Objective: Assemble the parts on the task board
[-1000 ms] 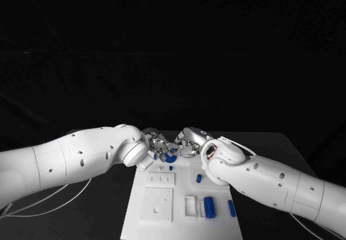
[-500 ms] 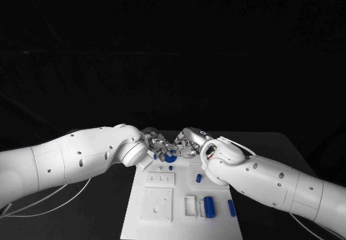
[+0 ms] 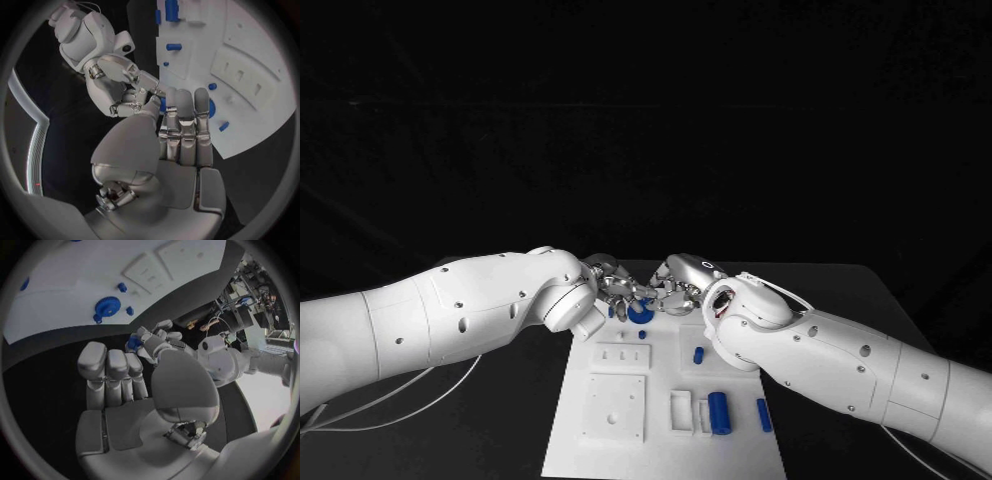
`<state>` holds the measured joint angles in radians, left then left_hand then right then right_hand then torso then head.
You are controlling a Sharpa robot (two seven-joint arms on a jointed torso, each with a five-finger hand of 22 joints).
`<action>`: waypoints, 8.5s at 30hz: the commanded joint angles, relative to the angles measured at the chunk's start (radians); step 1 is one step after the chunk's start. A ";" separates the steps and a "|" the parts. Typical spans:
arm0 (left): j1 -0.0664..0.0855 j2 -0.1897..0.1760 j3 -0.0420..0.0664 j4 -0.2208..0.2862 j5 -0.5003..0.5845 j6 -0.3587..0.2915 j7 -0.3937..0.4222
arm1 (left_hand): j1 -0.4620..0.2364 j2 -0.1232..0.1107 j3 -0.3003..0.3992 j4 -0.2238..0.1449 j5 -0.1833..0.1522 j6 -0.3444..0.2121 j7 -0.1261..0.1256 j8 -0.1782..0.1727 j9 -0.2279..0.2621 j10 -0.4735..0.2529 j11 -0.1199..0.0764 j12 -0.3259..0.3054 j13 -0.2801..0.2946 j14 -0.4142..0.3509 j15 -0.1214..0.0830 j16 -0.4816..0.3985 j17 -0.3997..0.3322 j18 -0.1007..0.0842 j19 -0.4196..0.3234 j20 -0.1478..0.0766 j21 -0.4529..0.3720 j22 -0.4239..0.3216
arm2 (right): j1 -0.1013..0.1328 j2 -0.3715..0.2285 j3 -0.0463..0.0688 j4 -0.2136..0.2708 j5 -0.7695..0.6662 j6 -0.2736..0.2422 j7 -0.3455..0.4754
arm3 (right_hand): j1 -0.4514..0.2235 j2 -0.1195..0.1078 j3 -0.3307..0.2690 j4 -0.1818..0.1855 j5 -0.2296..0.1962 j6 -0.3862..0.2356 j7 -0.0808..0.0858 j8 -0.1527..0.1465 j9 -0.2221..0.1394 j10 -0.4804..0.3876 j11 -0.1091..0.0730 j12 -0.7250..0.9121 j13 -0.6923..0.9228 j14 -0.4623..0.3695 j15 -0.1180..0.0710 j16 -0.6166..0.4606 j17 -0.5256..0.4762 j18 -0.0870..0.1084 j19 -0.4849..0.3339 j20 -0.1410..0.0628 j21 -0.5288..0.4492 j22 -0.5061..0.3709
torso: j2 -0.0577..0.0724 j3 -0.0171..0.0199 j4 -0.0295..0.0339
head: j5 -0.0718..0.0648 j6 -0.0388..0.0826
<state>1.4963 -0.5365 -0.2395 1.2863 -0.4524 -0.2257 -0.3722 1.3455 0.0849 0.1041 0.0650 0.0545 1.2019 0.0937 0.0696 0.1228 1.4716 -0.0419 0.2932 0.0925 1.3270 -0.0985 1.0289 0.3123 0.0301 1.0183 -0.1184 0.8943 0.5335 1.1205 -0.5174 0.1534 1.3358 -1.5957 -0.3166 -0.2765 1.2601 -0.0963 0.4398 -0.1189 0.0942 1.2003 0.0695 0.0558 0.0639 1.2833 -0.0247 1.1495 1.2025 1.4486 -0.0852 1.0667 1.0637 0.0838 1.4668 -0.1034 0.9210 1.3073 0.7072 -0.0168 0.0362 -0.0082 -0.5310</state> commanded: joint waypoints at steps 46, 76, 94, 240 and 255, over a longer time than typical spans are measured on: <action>-0.004 -0.002 0.002 0.009 -0.008 -0.006 -0.008 | 0.000 -0.038 0.036 0.005 0.065 0.081 -0.124 0.000 0.932 0.022 -0.037 0.136 0.189 -0.017 -0.026 0.189 -0.035 -0.018 -0.028 -0.023 0.078 0.103 | -0.003 -0.002 -0.001 -0.007 0.010 0.012 0.023 | -0.010 -0.016 -0.028 0.021 -0.014 -0.001 -0.005 0.006 0.000 -0.007 0.000 -0.010 -0.007 -0.001 -0.003 -0.011 -0.005 -0.006 0.039 -0.004 -0.012 0.113 | 0.000 0.0006 -0.0016 | 0.003 -0.017; -0.005 -0.018 0.000 -0.012 -0.036 0.051 -0.094 | -0.075 -0.030 0.073 -0.078 0.103 0.149 -0.132 -0.001 0.740 0.042 -0.045 0.172 0.175 0.010 -0.036 0.196 0.001 -0.021 -0.009 -0.033 0.074 0.110 | -0.025 -0.145 0.001 0.070 0.045 -0.057 0.062 | 0.044 -0.061 -0.242 0.142 -0.021 -0.191 0.042 0.006 -0.002 -0.071 0.033 -0.083 -0.109 -0.014 0.021 -0.053 -0.047 0.013 0.038 0.021 -0.090 0.102 | -0.001 0.0035 -0.0036 | 0.009 -0.025; -0.010 -0.003 -0.002 -0.043 -0.156 0.088 -0.118 | -0.129 0.001 0.070 -0.121 0.139 0.229 -0.146 0.002 0.624 0.044 -0.047 0.276 0.165 0.062 -0.043 0.176 0.100 -0.022 0.065 -0.037 0.003 0.156 | -0.032 -0.251 0.028 0.141 0.090 -0.084 0.071 | 0.039 -0.062 -0.232 0.138 0.017 -0.174 0.041 0.006 -0.001 -0.070 0.031 -0.084 -0.120 -0.011 0.019 -0.057 -0.050 0.013 0.041 0.020 -0.095 0.102 | -0.001 0.0045 -0.0039 | 0.012 -0.038; -0.089 -0.011 -0.002 -0.026 -0.415 0.251 -0.177 | -0.230 0.052 0.106 -0.148 0.229 0.264 -0.163 0.084 0.647 0.044 -0.052 0.401 0.217 0.089 -0.038 0.274 0.234 -0.017 0.251 -0.018 -0.457 0.792 | -0.055 -0.278 0.054 0.155 0.112 -0.102 0.071 | 0.025 -0.068 -0.248 0.159 0.116 -0.152 0.035 0.006 -0.001 -0.075 0.026 -0.086 -0.138 -0.008 0.016 -0.075 -0.053 0.012 0.046 0.016 -0.127 0.098 | 0.000 0.0031 -0.0027 | 0.005 -0.103; -0.090 -0.007 -0.002 -0.032 -0.411 0.295 -0.189 | -0.228 0.048 0.104 -0.149 0.228 0.264 -0.163 0.082 0.640 0.044 -0.052 0.401 0.211 0.087 -0.038 0.271 0.228 -0.017 0.251 -0.018 -0.456 0.793 | -0.055 -0.278 0.055 0.156 0.112 -0.096 0.067 | 0.023 -0.069 -0.250 0.162 0.120 -0.151 0.035 0.007 -0.001 -0.075 0.026 -0.086 -0.139 -0.007 0.016 -0.075 -0.052 0.012 0.047 0.016 -0.128 0.098 | -0.001 0.0035 -0.0016 | 0.004 -0.101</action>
<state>1.4064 -0.5458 -0.2417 1.2542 -0.8714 0.0524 -0.5645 1.1158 0.1231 0.1973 -0.0926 0.2778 1.1989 0.0501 0.0728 0.3333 1.4648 -0.0874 0.6940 0.3046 1.4150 -0.1352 1.3011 0.5414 0.0151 1.2683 -0.1428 0.4424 1.3074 1.0659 -0.7959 0.2075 1.4895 -1.4824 -0.4145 -0.2103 1.2913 -0.1621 0.1894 0.0386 0.2113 1.0413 0.1063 0.0658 0.0630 1.2154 0.0038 1.0673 1.0650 1.4381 -0.0675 0.9970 1.0111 0.0762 1.4668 -0.0892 0.7974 1.3078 0.7069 -0.0133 0.0342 -0.0051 -0.6320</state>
